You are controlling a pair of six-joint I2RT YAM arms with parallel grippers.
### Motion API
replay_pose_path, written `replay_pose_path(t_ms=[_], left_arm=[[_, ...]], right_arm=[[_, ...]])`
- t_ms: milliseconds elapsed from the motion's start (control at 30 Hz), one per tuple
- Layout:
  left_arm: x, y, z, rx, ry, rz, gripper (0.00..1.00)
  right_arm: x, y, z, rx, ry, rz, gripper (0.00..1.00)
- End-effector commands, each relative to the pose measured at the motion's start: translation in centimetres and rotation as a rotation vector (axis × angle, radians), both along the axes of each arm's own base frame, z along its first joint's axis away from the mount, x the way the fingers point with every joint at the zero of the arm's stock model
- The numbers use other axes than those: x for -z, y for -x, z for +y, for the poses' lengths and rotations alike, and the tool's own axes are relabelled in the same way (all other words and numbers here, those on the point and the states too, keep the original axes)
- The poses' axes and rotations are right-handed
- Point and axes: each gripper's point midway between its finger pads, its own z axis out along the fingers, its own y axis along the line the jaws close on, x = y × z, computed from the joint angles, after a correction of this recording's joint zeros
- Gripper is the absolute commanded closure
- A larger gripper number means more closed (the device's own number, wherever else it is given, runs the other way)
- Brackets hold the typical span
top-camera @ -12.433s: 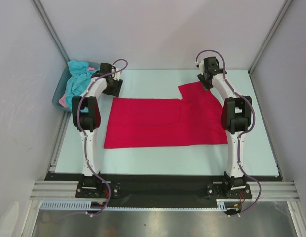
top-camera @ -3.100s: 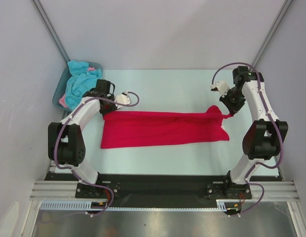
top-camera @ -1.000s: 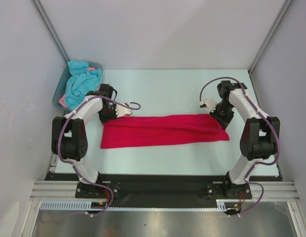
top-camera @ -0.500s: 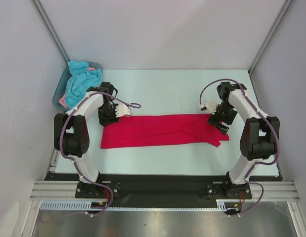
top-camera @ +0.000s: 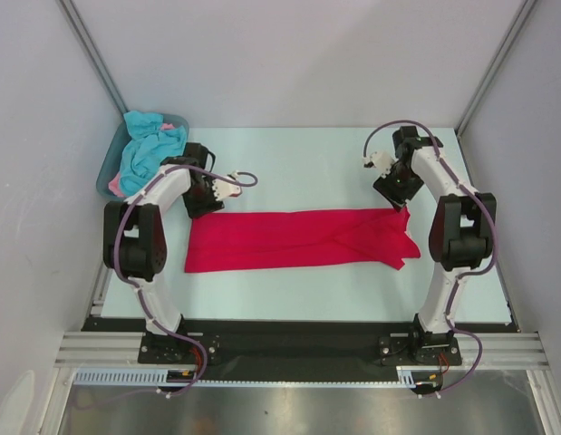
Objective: Fold and stack the t-shirts
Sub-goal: Fold the tshirt
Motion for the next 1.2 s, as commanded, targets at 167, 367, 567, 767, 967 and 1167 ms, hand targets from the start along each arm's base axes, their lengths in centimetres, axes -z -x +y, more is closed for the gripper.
replay_pose_path(t_ms=[167,367,567,767,967,1167], left_arm=[[0.8,-2.2,-2.4,-0.049,0.049,-0.064,0.4],[0.5,-2.3,-2.4,-0.038,0.04,-0.073,0.41],[-1.0,-1.8,-2.0,-0.011,0.013,-0.073,0.42],[-0.2,-0.1,-2.4,0.02,0.028,0.007,0.42],[1.2,1.2,-2.6,0.024,0.034,0.089,0.43],[2.3,1.1,-2.6,0.013,0.029,0.117,0.44]], right_arm=[[1.0,-5.5,2.8,0.085,-0.058,-0.133,0.5],[1.5,-5.6,2.4,0.087,-0.034,-0.132,0.69],[0.7,-5.4,1.0,0.093,0.014,-0.142,0.61],[2.2,-5.1,-0.4,0.134,0.016,-0.109,0.6],[3.7,-4.3,-0.7,0.143,0.022,-0.071,0.68],[4.3,-4.0,-1.1,0.151,0.025,-0.057,0.7]])
